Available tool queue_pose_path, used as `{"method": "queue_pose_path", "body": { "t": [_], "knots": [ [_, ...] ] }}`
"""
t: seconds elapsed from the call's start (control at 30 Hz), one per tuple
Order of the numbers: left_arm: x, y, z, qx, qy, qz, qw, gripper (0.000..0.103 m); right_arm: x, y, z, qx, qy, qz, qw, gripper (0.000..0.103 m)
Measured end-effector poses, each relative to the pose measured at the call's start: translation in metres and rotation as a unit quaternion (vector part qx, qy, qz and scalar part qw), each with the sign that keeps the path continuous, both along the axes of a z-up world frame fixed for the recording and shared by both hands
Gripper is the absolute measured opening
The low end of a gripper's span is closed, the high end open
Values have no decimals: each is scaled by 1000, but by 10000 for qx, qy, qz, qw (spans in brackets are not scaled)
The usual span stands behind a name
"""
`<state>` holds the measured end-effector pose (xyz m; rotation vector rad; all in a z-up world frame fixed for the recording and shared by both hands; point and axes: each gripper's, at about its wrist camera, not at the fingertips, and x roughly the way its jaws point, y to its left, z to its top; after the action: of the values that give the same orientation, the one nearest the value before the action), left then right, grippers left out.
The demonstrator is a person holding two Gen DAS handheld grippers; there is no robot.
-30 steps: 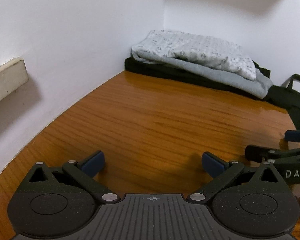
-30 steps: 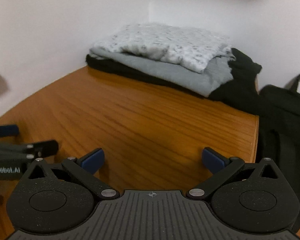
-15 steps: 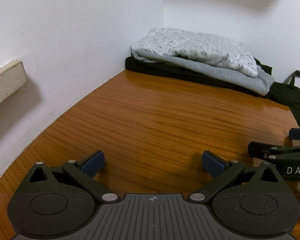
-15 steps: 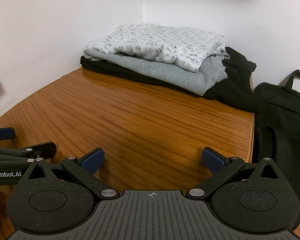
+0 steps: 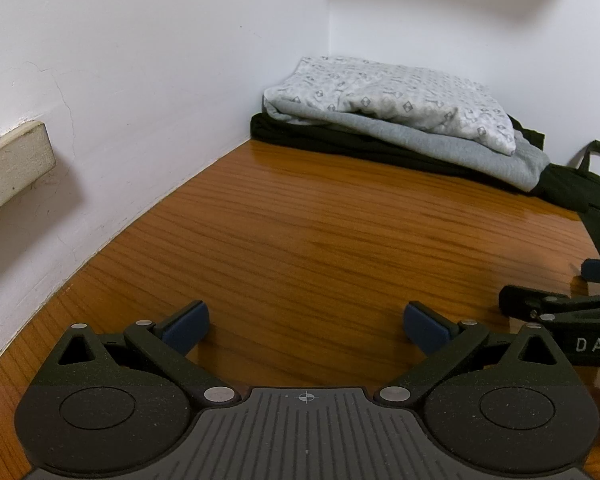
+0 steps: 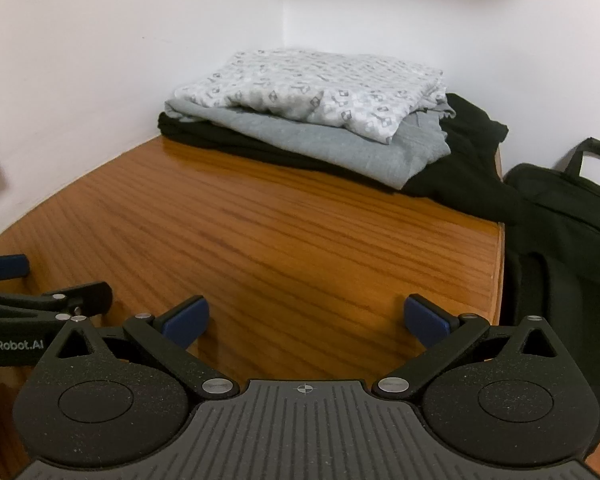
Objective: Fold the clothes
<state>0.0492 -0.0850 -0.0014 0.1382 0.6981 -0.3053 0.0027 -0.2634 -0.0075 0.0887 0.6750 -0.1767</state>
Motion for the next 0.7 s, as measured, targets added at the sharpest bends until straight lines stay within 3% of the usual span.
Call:
{"method": "queue_pose_path", "body": {
  "t": [0.7],
  "knots": [
    [0,2,-1,-2,-2,-11,10000,103,-1,1,0,0,-5,-22,10000,103]
  ]
}}
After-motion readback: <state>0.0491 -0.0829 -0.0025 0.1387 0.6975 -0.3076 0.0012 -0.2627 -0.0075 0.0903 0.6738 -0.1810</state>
